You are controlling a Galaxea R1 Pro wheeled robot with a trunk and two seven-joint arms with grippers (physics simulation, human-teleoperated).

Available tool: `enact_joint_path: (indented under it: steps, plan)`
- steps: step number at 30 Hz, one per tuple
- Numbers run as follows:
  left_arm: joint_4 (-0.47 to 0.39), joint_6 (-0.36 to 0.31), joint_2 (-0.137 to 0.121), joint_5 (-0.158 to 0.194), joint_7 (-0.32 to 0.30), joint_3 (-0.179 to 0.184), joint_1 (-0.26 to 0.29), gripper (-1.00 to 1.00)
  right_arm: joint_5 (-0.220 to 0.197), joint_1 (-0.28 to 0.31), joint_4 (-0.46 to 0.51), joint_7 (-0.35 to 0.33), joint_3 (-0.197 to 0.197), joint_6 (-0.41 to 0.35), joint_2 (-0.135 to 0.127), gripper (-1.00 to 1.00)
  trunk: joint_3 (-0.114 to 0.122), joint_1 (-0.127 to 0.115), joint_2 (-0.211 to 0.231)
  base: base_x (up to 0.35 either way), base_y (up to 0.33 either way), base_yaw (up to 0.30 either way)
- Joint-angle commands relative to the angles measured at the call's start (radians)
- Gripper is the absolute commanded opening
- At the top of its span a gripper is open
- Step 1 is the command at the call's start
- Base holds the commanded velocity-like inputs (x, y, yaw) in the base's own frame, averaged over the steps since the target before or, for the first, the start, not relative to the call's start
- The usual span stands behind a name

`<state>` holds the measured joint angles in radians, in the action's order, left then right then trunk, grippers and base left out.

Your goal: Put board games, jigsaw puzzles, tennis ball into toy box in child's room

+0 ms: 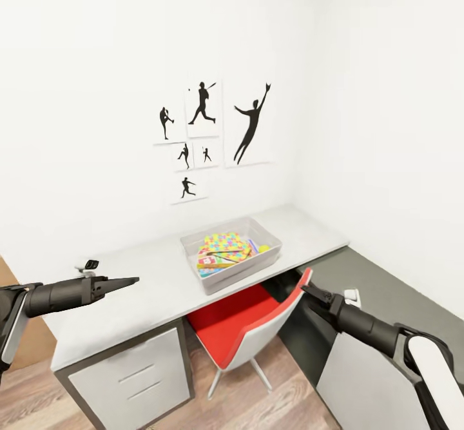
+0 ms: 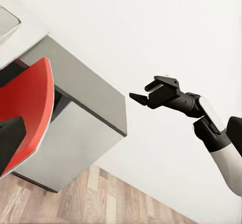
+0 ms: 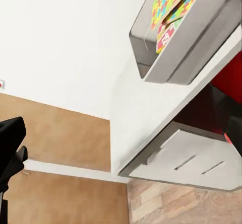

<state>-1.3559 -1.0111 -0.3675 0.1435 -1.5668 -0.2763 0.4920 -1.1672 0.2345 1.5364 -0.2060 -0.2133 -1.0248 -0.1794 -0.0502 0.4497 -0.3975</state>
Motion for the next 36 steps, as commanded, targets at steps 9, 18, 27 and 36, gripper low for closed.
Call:
enact_joint_path:
  steps: [9,18,27,36]
  plan:
    - [0.000,-0.011,-0.001,0.000,-0.004,0.000,0.000,1.00,0.011,0.002,-0.005,-0.010,-0.003,-0.005,0.000,1.00,0.003,0.000,-0.002,-0.179,0.118,-0.274]
    - [0.000,-0.011,-0.001,0.001,-0.004,0.000,0.000,1.00,0.011,0.001,-0.008,-0.010,-0.009,-0.005,0.000,1.00,0.008,0.000,-0.002,-0.021,0.008,-0.275]
    - [0.000,-0.011,0.000,0.000,-0.004,-0.001,0.000,1.00,0.011,0.000,-0.011,-0.010,-0.016,-0.005,0.000,1.00,0.013,0.000,-0.002,-0.001,0.000,-0.275]
    - [0.000,-0.011,-0.001,-0.001,-0.004,-0.001,0.000,1.00,0.011,0.000,-0.018,-0.010,-0.017,0.000,0.000,1.00,0.018,0.000,-0.002,0.000,0.000,-0.275]
